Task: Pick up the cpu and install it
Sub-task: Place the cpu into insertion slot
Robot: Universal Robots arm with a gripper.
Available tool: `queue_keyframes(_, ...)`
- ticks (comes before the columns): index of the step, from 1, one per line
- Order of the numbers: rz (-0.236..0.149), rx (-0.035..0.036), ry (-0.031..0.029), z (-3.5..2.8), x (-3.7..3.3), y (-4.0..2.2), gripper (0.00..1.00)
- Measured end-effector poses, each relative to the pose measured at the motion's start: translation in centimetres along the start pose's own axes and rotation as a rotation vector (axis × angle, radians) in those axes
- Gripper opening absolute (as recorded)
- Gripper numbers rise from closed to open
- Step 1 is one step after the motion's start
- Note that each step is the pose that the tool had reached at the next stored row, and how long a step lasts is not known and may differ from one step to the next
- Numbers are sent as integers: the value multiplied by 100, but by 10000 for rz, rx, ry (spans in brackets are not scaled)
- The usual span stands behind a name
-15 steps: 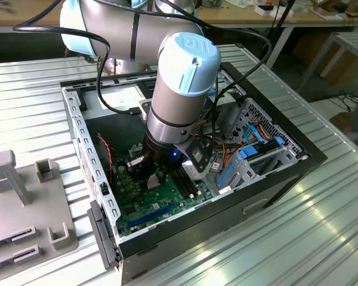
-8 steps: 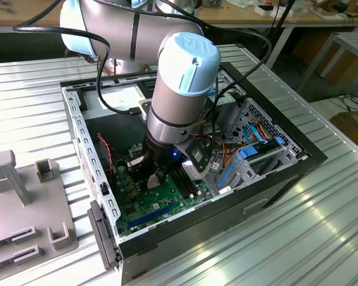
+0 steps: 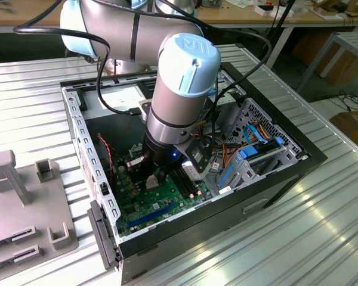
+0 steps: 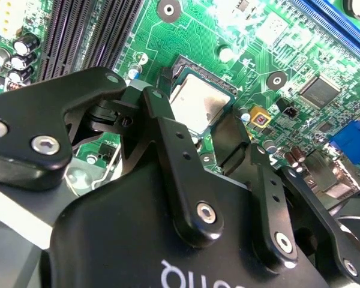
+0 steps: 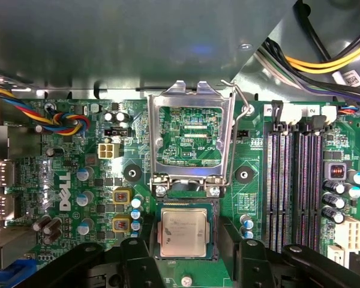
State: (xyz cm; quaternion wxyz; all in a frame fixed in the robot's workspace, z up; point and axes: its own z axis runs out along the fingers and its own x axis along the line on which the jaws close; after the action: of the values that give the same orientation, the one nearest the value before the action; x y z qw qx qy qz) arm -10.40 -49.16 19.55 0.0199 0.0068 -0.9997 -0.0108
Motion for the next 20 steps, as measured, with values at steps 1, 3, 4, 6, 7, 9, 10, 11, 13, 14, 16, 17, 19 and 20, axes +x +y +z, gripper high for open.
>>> queue_keyframes(1,0,1,0,0,0,0,54)
queue_keyframes(3,0,1,1,0,0,0,54)
queue_keyframes(4,0,1,2,0,0,0,54)
queue_keyframes(6,0,4,2,1,0,0,54)
queue_keyframes(7,0,-1,-2,5,-1,1,54)
queue_keyframes(9,0,8,-1,5,-1,0,54)
queue_keyframes(10,-1,10,1,5,-1,0,54)
queue_keyframes(11,0,11,2,5,0,0,54)
queue_keyframes(13,0,11,1,5,0,0,54)
queue_keyframes(14,0,12,1,5,0,0,54)
queue_keyframes(16,0,11,1,3,0,0,54)
queue_keyframes(17,0,8,2,-2,0,0,54)
queue_keyframes(19,3,6,12,-14,0,2,54)
queue_keyframes(20,1,10,31,-31,-3,1,54)
